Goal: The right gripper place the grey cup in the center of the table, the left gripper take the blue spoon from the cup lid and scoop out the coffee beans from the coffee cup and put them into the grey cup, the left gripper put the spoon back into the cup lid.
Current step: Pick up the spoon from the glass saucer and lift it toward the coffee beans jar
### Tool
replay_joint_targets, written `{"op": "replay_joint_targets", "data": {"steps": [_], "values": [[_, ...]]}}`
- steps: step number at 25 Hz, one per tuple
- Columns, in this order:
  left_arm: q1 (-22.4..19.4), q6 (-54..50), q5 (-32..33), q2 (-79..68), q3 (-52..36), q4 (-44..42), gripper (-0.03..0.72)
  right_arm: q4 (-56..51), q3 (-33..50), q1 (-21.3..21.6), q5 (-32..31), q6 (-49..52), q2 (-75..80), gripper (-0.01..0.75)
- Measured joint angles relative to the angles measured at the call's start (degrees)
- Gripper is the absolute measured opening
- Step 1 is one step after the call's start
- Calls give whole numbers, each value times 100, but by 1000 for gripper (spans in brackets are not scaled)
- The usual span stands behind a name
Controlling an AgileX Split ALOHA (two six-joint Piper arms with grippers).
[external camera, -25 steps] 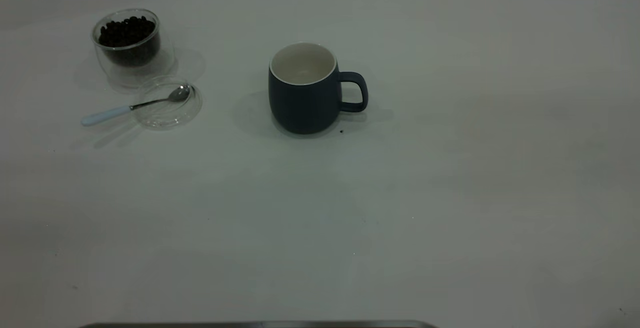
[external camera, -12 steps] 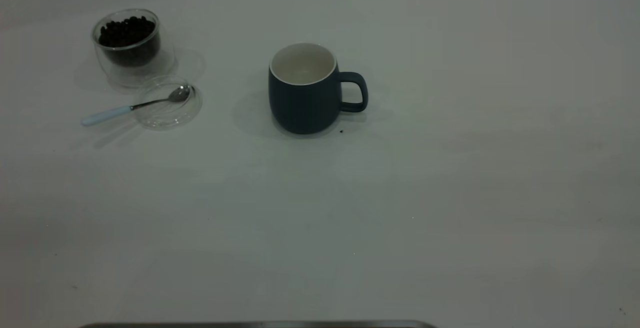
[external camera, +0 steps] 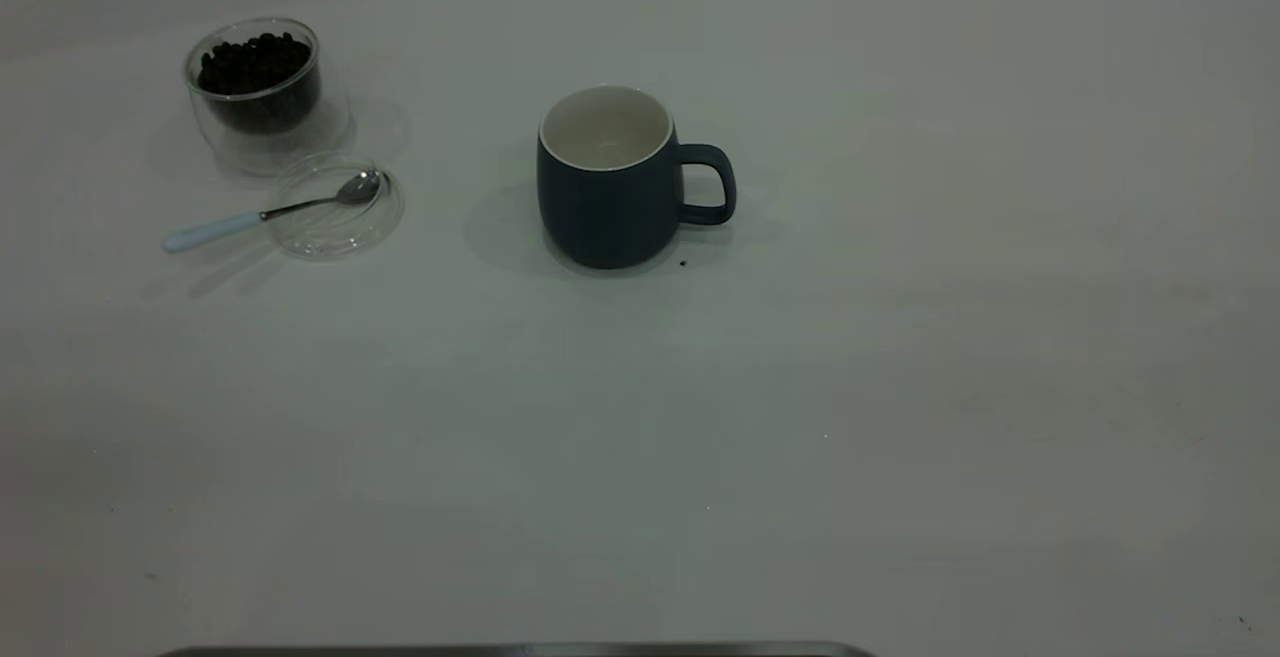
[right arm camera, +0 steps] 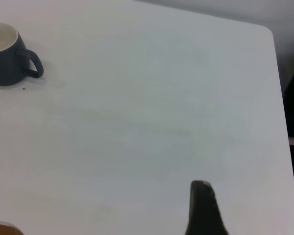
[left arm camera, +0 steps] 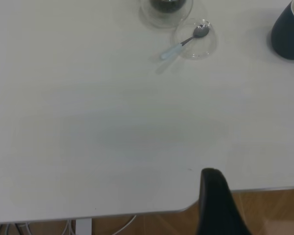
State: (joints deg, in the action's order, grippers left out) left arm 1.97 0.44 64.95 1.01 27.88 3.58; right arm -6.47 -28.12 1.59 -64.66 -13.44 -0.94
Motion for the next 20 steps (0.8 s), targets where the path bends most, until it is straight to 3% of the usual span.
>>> {"op": "replay_joint_targets", "data": {"steps": [20], "values": [[0,-12,0,0,0,0,475,0,0,0,-188,0,0,458]]}}
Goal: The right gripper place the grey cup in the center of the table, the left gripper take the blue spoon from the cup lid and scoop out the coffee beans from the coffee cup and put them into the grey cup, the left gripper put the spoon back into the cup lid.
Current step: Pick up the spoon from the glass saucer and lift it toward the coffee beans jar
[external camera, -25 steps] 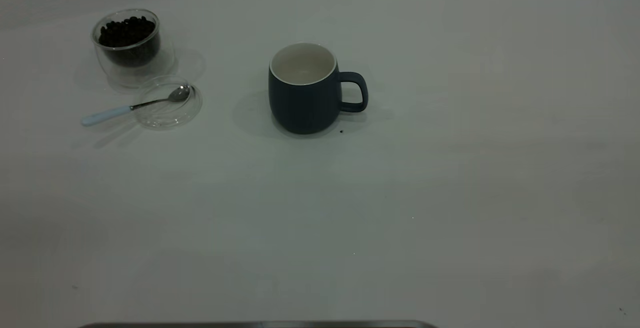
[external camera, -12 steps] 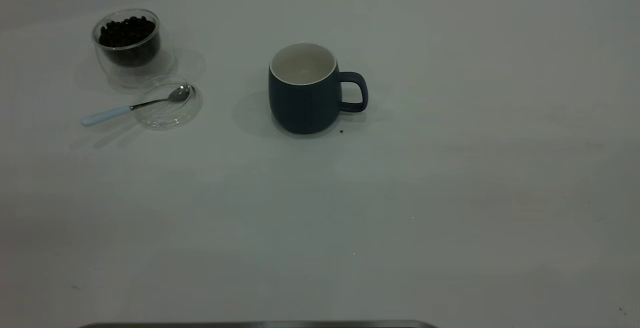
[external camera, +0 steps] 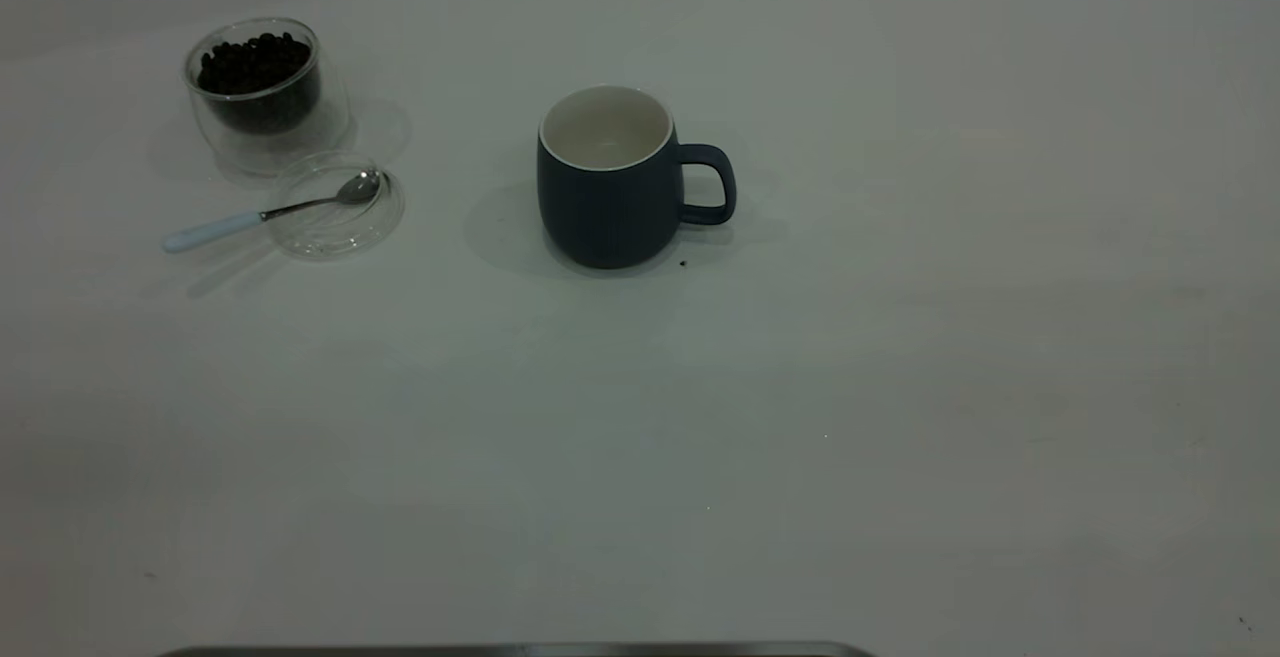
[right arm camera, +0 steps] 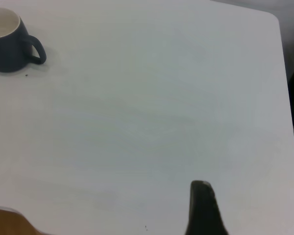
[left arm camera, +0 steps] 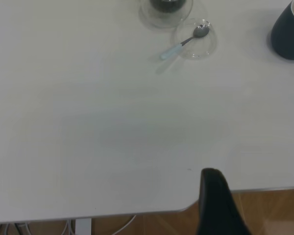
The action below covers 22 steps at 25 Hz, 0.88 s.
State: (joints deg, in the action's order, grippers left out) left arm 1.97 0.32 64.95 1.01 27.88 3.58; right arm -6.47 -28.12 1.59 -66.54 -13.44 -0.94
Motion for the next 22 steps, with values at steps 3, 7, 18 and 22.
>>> {"op": "replay_joint_targets", "data": {"steps": [3,7,18,22], "values": [[0,0,0,0,0,0,475,0,0,0,0,0,0,458],[0,-32,-94,-68,76,5,475,0,0,0,0,0,0,458],[0,-32,-1657,-3082,765,1519,560,0,0,0,-4,0,0,458],[0,-2,-2538,-4406,766,2210,587,0,0,0,-4,0,0,458]]}}
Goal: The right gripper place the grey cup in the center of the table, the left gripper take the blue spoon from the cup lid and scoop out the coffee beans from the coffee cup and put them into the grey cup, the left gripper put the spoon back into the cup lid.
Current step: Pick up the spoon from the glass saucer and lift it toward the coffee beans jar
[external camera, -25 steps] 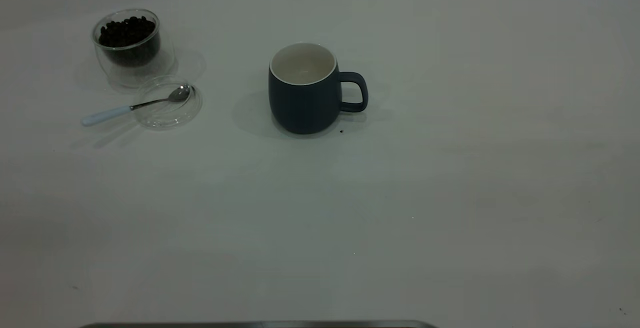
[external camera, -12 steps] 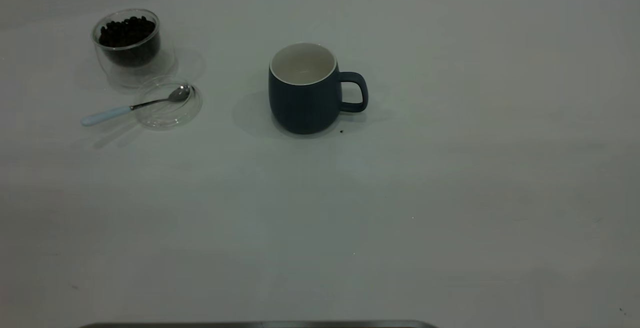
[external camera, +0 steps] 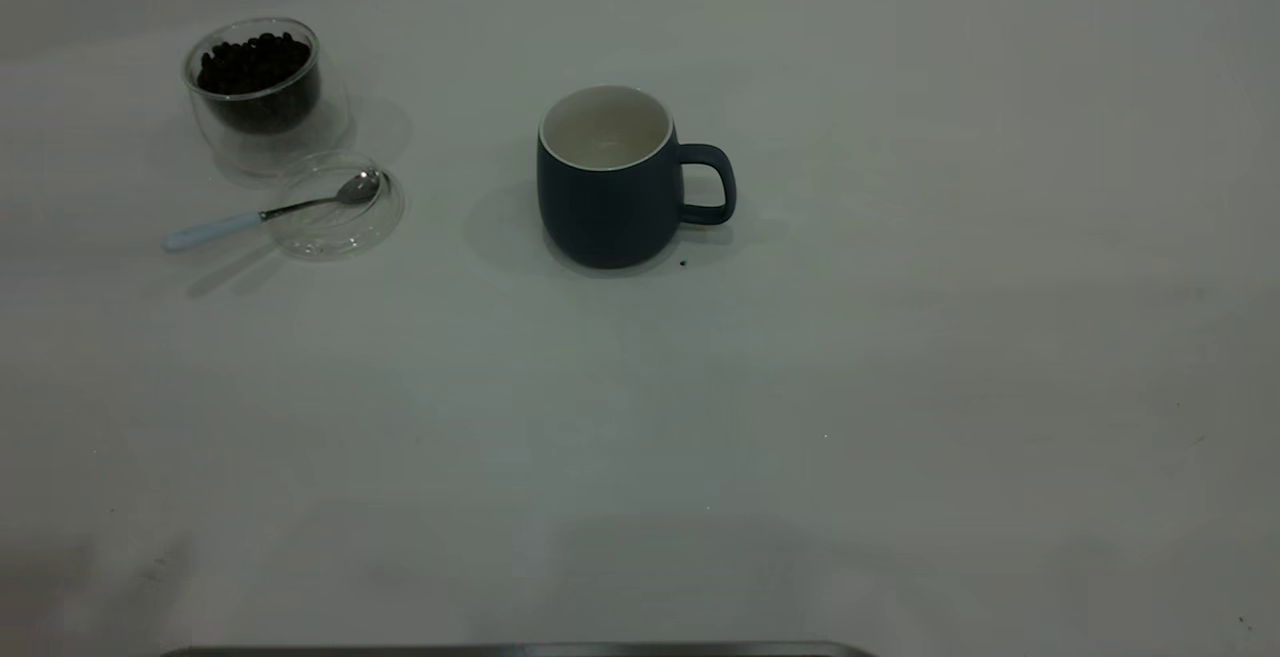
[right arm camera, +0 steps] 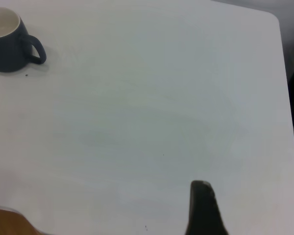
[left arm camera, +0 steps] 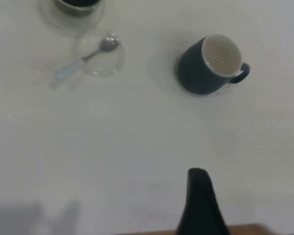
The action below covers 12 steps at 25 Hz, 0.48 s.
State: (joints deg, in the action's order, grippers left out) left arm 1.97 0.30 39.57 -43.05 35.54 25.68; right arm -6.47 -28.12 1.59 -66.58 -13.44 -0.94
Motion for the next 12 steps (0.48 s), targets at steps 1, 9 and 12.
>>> {"op": "replay_joint_targets", "data": {"steps": [1,9,12], "values": [[0,27,-265,-333,0,197,587,0,0,0,0,0,0,458],[-6,1259,-1363,-2874,509,1683,576,0,0,0,0,0,0,458],[-8,1598,-1438,-3800,1000,2138,576,0,0,0,0,0,0,458]]}}
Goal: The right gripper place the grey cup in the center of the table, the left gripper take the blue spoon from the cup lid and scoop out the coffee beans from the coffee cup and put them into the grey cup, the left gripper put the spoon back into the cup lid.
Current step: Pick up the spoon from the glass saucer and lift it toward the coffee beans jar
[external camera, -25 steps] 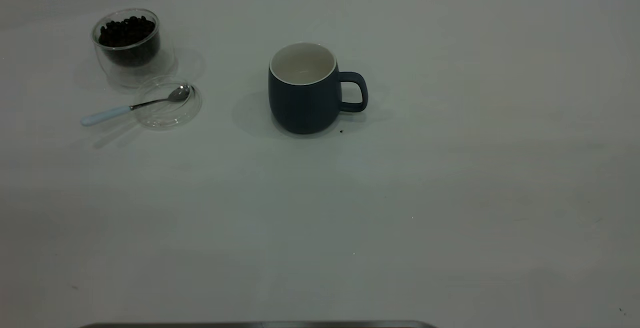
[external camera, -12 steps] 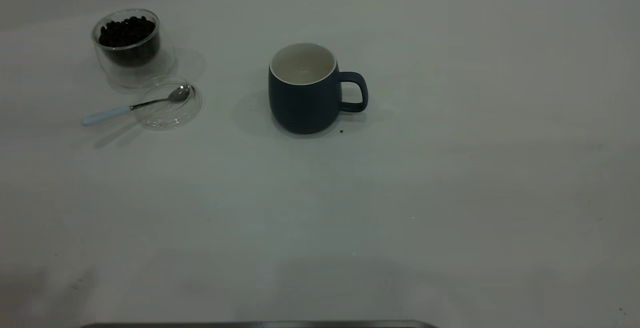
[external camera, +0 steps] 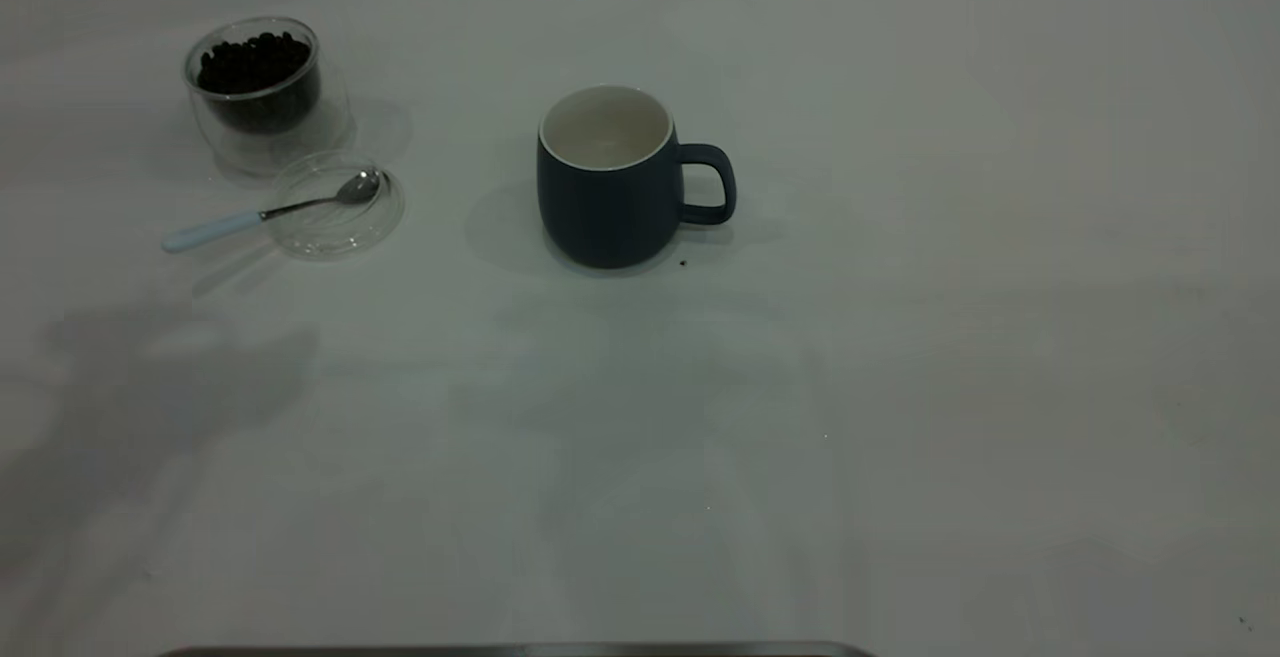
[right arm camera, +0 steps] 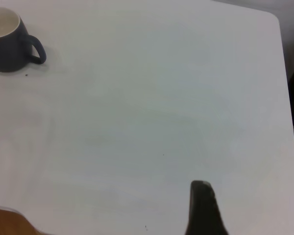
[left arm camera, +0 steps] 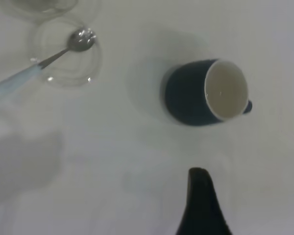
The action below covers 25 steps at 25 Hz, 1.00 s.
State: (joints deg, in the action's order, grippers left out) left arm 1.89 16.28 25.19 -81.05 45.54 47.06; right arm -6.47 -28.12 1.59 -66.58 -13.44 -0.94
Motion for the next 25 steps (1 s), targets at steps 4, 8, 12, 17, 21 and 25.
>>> {"op": "replay_joint_targets", "data": {"steps": [4,8,12,17,21,25], "values": [[-267,161,179,-922,481,184,576,0,0,0,0,0,0,458],[-1028,277,588,-1670,722,244,575,0,0,0,0,0,0,458],[-1689,1050,813,-2199,753,538,574,0,0,0,0,0,0,458],[-2089,2210,1019,-2910,760,1512,574,0,0,0,0,0,0,458],[-2244,2948,1037,-3403,760,2051,574,0,0,0,0,0,0,458],[-2276,3434,1049,-3874,783,2348,573,0,0,0,0,0,0,458]]}}
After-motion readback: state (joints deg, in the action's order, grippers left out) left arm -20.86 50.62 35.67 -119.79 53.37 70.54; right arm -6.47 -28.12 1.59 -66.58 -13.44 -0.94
